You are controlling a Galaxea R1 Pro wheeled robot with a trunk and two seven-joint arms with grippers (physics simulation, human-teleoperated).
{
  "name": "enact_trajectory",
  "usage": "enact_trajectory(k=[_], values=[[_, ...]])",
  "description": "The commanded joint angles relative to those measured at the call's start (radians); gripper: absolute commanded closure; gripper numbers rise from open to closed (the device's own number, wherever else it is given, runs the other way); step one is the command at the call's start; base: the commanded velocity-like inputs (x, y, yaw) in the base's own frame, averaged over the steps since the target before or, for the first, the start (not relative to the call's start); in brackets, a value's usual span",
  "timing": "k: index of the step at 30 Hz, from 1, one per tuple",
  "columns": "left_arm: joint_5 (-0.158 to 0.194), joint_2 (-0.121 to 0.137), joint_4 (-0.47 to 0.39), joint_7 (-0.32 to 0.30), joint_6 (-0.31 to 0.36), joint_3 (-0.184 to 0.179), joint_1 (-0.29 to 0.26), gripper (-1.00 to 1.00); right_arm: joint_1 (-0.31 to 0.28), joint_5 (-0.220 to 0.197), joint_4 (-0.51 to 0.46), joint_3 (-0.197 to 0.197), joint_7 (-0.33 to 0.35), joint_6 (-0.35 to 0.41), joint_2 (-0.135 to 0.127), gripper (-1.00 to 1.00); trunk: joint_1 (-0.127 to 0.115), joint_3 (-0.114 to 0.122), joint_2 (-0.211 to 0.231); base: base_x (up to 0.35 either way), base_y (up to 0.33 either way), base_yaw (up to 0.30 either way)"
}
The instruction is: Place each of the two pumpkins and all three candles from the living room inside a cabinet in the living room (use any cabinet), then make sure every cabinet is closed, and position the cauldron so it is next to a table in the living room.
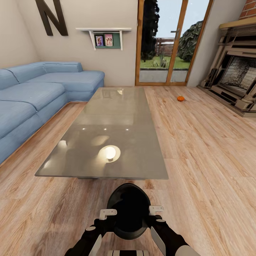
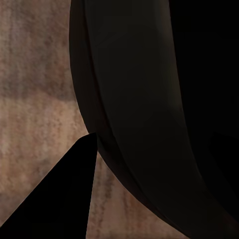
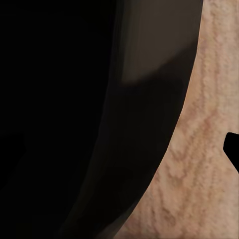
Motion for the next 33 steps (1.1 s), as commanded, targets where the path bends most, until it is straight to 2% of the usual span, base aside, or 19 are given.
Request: enact_trajectory(k=[1, 10, 11, 26, 33], values=[[0.02, -0.002, 0.012, 0.001, -0.007, -0.004, 0.001, 1.0, 0.0, -0.01, -0.002, 0.008, -0.008, 0.005, -0.001, -1.0, 0.0, -0.001, 0.0, 0.0, 0.0, 0.0], [0.02, -0.002, 0.003, 0.003, -0.004, -0.004, 0.001, 1.0, 0.0, -0.009, -0.002, 0.008, -0.008, 0.007, 0.0, -1.0, 0.0, -0.001, 0.0, 0.0, 0.0, 0.0], [0.02, -0.002, 0.003, 0.003, -0.004, -0.004, 0.001, -1.0, 0.0, -0.01, -0.002, 0.008, -0.008, 0.007, -0.001, -1.0, 0.0, -0.001, 0.0, 0.0, 0.0, 0.0], [0.02, -0.002, 0.003, 0.002, -0.004, -0.003, 0.002, -1.0, 0.0, -0.009, -0.002, 0.008, -0.008, 0.007, -0.001, -1.0, 0.0, -0.001, 0.0, 0.0, 0.0, 0.0], [0.022, -0.004, 0.001, 0.003, 0.002, -0.007, 0.001, -1.0, 0.0, -0.009, -0.002, 0.008, -0.008, 0.007, -0.001, -1.0, -0.003, 0.026, 0.002, 0.0, 0.0, 0.0]])
